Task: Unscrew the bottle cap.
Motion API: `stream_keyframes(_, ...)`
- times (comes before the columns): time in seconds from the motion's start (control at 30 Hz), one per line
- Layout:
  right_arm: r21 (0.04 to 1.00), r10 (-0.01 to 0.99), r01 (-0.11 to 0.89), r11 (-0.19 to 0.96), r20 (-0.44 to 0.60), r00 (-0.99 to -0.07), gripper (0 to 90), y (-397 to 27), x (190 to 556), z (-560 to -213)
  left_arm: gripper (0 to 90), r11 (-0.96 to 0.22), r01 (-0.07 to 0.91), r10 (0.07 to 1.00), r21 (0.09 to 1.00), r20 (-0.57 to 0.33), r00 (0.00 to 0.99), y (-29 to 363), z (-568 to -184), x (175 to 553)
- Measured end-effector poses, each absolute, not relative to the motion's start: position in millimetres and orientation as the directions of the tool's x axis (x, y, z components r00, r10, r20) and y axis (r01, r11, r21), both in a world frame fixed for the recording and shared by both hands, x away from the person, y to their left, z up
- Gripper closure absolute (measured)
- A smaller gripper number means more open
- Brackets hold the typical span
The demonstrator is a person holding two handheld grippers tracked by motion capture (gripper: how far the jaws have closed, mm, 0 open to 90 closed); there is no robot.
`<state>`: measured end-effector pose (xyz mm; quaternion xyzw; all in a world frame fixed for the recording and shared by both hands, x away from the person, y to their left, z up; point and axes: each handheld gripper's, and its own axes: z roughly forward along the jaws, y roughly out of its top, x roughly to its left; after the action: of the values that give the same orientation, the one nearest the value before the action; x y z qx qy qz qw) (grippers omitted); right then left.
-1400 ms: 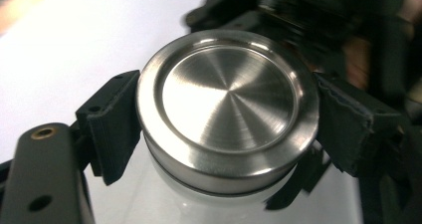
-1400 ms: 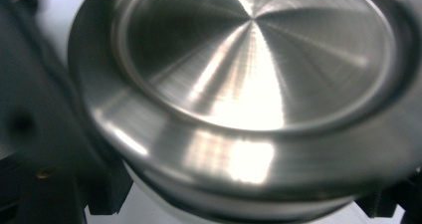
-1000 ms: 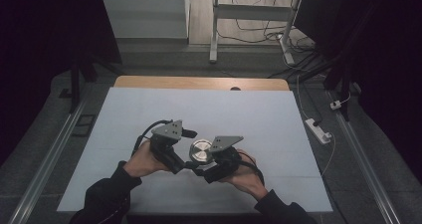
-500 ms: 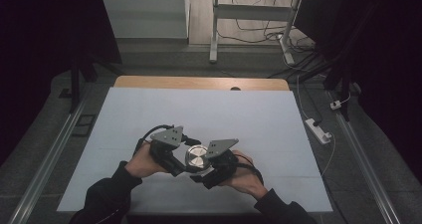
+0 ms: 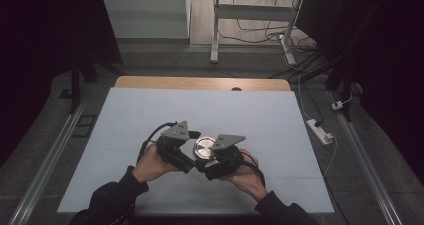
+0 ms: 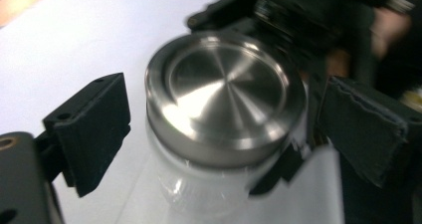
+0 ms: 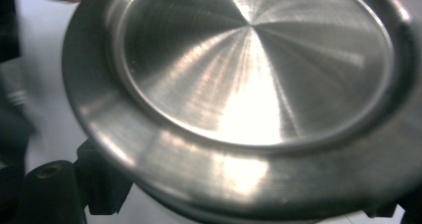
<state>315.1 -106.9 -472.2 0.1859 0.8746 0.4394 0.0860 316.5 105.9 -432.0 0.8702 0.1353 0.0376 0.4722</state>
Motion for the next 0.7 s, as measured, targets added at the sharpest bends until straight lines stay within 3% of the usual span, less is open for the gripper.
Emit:
stream_keyframes(0.03, 0.801, 0.371, 0.244, 0.547, 0.029, -0.928, 15.0, -107.0, 314.8, -471.6, 4.5, -0.533, 0.148, 0.208, 0.833, -0.041, 0.977, 114.4, -431.1, 316.7)
stream_keyframes(0.07, 0.8, 0.338, 0.231, 0.553, 0.037, -0.94, 15.0, -106.4, 313.9, -471.5, 5.4, -0.533, 0.148, 0.208, 0.833, -0.041, 0.977, 114.4, -431.1, 316.7)
stream_keyframes(0.1, 0.798, 0.31, 0.22, 0.56, 0.044, -0.95, 15.0, -105.1, 312.1, -471.8, 5.5, -0.552, 0.093, 0.139, 0.829, -0.019, 0.99, 119.0, -431.6, 315.9)
stream_keyframes(0.13, 0.793, 0.27, 0.203, 0.574, 0.051, -0.962, 15.0, -103.4, 310.6, -472.3, 5.8, -0.552, 0.093, 0.139, 0.829, -0.019, 0.99, 119.0, -431.6, 315.9)
stream_keyframes(0.27, 0.782, 0.146, 0.125, 0.611, 0.043, -0.988, 15.0, -93.9, 300.0, -474.7, 8.2, -0.553, -0.014, -0.014, 0.833, 0.008, 1.0, 118.7, -433.6, 309.5)
stream_keyframes(0.4, 0.786, 0.108, 0.103, 0.609, 0.046, -0.993, 15.0, -90.5, 294.6, -473.9, 18.5, -0.563, -0.066, -0.056, 0.824, 0.042, 0.998, 115.9, -433.5, 302.7)
stream_keyframes(0.53, 0.792, 0.147, 0.109, 0.601, 0.025, -0.989, 15.0, -93.7, 297.2, -471.7, 19.8, -0.553, -0.037, 0.015, 0.833, 0.054, 0.998, 112.5, -431.2, 300.8)
stream_keyframes(0.63, 0.789, 0.233, 0.15, 0.596, 0.009, -0.973, 15.0, -95.6, 301.4, -471.2, 20.5, -0.554, 0.045, 0.175, 0.831, 0.063, 0.983, 103.2, -431.3, 300.6)
stream_keyframes(0.67, 0.787, 0.262, 0.162, 0.595, 0.0, -0.965, 15.0, -96.5, 303.5, -471.7, 20.5, -0.554, 0.045, 0.175, 0.831, 0.063, 0.983, 103.2, -431.3, 300.6)
stream_keyframes(0.7, 0.785, 0.3, 0.184, 0.592, -0.003, -0.954, 15.0, -97.1, 305.0, -472.4, 20.5, -0.549, 0.098, 0.275, 0.83, 0.068, 0.959, 95.9, -432.9, 299.6)
